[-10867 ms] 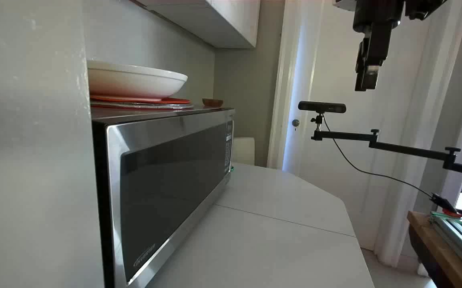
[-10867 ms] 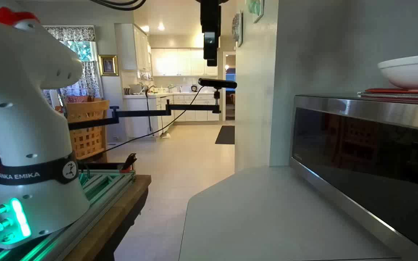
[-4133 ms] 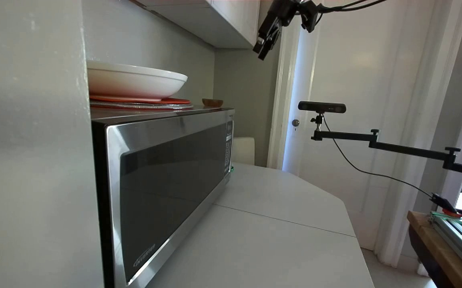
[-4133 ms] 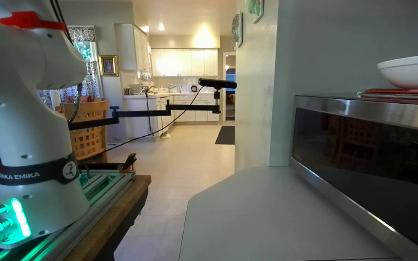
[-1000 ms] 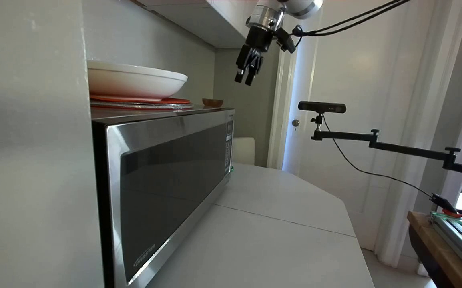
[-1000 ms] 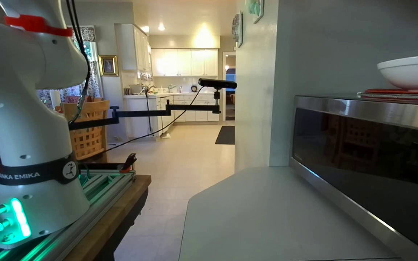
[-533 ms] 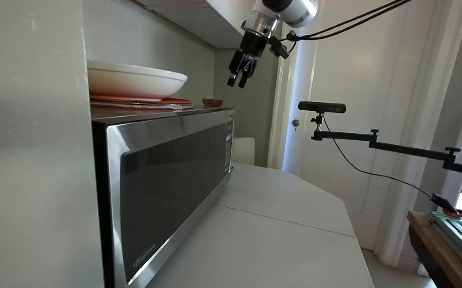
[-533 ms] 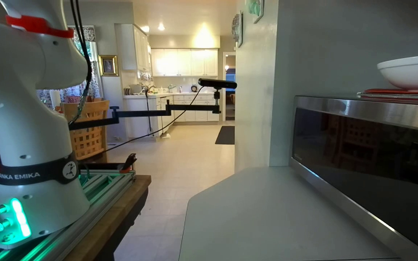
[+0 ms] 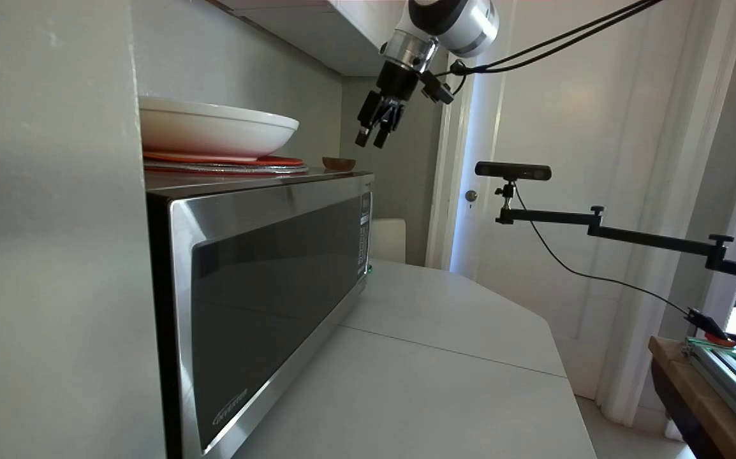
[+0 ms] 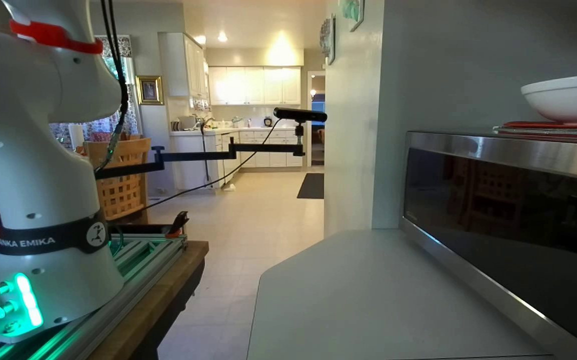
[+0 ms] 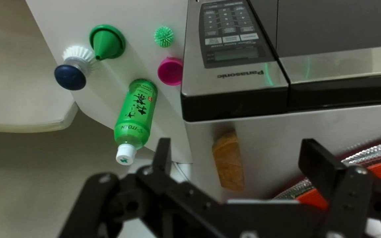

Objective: Remove the brown object from the top of the microwave and place it on the countertop.

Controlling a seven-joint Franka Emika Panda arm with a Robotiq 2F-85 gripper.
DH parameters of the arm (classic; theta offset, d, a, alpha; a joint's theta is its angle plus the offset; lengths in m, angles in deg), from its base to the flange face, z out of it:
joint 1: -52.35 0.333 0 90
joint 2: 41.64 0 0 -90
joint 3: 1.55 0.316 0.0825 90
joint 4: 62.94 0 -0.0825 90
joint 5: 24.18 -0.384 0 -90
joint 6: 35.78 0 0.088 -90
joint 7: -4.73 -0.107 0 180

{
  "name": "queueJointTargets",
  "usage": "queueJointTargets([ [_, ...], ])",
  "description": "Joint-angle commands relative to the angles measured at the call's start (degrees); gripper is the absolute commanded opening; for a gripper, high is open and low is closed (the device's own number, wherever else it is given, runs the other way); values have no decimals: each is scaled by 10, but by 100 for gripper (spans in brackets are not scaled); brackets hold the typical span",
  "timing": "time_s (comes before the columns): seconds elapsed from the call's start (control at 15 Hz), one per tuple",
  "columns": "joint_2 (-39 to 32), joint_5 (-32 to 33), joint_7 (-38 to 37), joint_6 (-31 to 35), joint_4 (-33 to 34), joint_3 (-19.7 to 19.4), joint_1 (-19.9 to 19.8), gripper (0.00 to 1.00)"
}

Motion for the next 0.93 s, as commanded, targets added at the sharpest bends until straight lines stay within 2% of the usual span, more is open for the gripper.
queueJointTargets([
  [0.0, -23, -14, -14, -13, 34, 14, -16, 100],
  [0.07, -7, 2, -5, 0, 9, 13, -13, 100],
  [0.87, -42, -2, 6, 32, 41, 22, -19, 100],
])
